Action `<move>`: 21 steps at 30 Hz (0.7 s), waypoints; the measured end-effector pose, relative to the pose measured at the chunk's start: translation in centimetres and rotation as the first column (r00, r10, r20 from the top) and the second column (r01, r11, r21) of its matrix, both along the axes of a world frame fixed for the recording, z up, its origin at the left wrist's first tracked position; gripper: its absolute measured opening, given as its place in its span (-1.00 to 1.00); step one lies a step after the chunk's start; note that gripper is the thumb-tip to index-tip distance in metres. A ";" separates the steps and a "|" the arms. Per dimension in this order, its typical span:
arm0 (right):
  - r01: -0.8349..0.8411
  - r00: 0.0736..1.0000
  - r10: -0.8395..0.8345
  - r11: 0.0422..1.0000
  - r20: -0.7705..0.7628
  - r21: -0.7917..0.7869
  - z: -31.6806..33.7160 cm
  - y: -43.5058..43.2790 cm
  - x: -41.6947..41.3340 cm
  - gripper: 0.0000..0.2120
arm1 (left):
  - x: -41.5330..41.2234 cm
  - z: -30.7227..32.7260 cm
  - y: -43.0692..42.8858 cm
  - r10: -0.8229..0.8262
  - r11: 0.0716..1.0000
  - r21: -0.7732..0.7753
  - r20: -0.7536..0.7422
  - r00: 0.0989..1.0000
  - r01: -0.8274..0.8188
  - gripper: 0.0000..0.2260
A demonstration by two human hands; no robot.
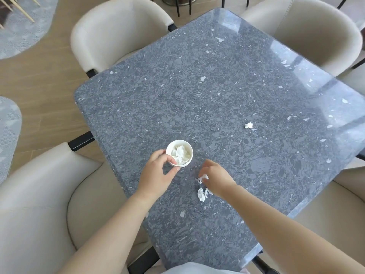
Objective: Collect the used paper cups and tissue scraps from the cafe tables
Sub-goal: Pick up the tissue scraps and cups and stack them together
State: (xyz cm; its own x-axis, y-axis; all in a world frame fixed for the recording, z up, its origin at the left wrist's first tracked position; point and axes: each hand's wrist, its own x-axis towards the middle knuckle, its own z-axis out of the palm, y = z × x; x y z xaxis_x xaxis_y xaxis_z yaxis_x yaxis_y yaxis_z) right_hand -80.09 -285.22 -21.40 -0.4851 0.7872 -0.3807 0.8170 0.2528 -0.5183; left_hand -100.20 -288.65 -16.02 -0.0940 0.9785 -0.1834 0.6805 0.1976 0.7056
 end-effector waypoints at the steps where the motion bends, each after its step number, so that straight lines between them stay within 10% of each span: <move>1: 0.030 1.000 -0.030 1.000 -0.001 -0.007 0.2 0.0 0.2 -0.77 | 0.0 0.0 -0.1 0.004 1.000 0.003 0.003 1.000 -0.004 -0.90; 10: 0.314 0.824 -0.197 0.939 -0.531 0.139 8.2 1.9 -1.7 -0.81 | 0.1 0.1 -0.2 0.009 1.000 0.000 0.001 1.000 -0.009 -0.46; 21: 0.294 0.847 -0.166 0.938 -0.505 0.185 7.5 3.0 -1.2 -0.74 | 0.1 0.1 1.6 -0.046 0.998 -0.057 -0.128 0.991 0.039 -0.10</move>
State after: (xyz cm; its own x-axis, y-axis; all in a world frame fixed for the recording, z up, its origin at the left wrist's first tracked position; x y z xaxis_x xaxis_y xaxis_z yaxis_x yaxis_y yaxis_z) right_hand -81.30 -282.22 -13.94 -0.3482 0.9349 0.0692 0.5367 0.2594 -0.8029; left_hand -100.06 -287.08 -15.90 -0.0793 0.9712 -0.2249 0.7741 0.2021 0.6000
